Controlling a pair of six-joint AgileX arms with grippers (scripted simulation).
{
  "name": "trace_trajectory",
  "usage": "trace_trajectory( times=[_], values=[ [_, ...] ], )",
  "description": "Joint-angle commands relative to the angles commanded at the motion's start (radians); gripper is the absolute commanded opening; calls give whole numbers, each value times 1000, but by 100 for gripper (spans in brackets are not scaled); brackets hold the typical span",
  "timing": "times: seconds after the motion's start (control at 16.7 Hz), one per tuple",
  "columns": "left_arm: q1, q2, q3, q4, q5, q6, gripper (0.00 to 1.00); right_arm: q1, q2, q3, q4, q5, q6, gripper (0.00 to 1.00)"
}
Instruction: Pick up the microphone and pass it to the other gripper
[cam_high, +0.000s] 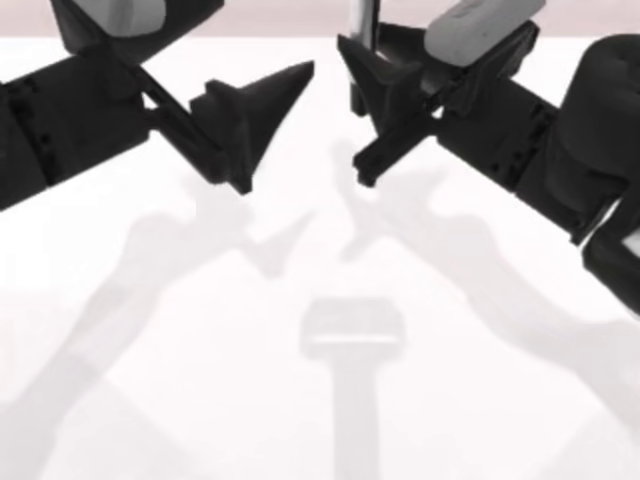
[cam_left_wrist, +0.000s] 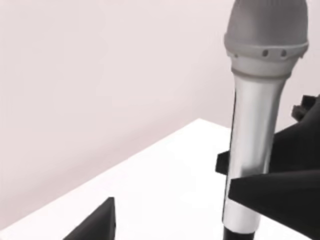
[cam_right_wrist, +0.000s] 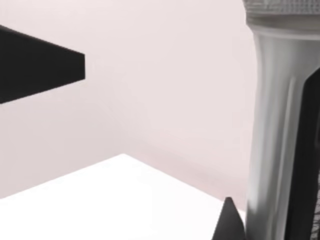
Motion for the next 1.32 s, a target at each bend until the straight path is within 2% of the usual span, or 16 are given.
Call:
trace_trajectory(
  times=[0.36,0.9,1.2,1.32],
  values=[
    [-6,15,13,5,-6,-1,100,0,0,0,0,0,0,0],
    [-148,369,259,113,-140,-6,100,0,0,0,0,0,0,0],
    [-154,379,268,116,-145,-6,100,0,0,0,0,0,0,0],
    [-154,379,268,116,-145,-6,85,0,0,0,0,0,0,0]
  ],
)
